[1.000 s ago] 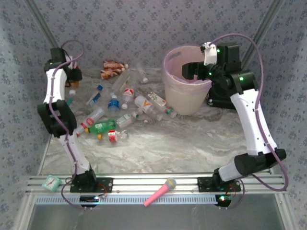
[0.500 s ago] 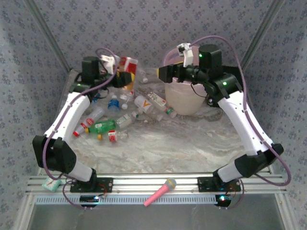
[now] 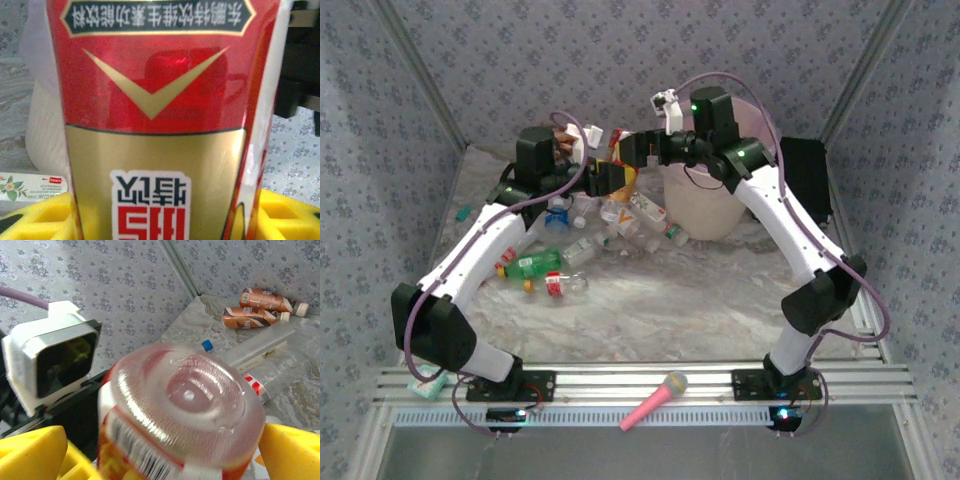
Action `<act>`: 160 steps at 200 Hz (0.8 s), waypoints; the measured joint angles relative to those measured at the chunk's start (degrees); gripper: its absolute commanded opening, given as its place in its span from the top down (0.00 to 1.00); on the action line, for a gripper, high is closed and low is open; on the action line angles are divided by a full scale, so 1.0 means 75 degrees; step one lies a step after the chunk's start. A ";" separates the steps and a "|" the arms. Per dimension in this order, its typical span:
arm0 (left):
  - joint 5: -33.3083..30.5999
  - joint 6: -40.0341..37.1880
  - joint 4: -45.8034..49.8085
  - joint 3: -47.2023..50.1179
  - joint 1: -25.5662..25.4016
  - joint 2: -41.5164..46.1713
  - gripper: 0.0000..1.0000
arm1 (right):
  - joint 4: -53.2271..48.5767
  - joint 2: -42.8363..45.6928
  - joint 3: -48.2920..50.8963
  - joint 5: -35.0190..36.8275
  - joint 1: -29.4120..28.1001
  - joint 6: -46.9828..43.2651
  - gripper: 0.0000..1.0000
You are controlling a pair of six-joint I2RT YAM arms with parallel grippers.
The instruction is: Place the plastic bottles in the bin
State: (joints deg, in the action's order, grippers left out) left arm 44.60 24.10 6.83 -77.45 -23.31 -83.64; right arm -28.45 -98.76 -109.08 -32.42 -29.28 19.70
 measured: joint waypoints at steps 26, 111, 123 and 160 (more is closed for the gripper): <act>0.0029 0.0073 -0.0146 0.0000 -0.0096 0.0000 0.52 | 0.0149 -0.0210 -0.0009 -0.0073 0.0020 0.0210 0.02; -0.0090 0.0146 -0.0338 -0.0003 -0.0157 -0.0006 0.28 | 0.0606 -0.0376 -0.0047 -0.0621 0.0122 0.0662 0.35; -0.0114 0.0076 -0.0338 -0.0003 -0.0157 -0.0006 0.11 | 0.0618 -0.0376 -0.0047 -0.0647 0.0137 0.0664 0.35; -0.0233 -0.0323 0.0125 -0.0003 -0.0157 0.0111 0.00 | 0.0536 -0.0373 -0.0154 -0.0326 0.0449 0.0522 0.35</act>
State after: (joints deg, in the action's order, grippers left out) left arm 42.85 21.67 7.77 -77.47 -24.49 -82.81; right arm -24.43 -101.56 -110.24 -34.87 -25.91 23.62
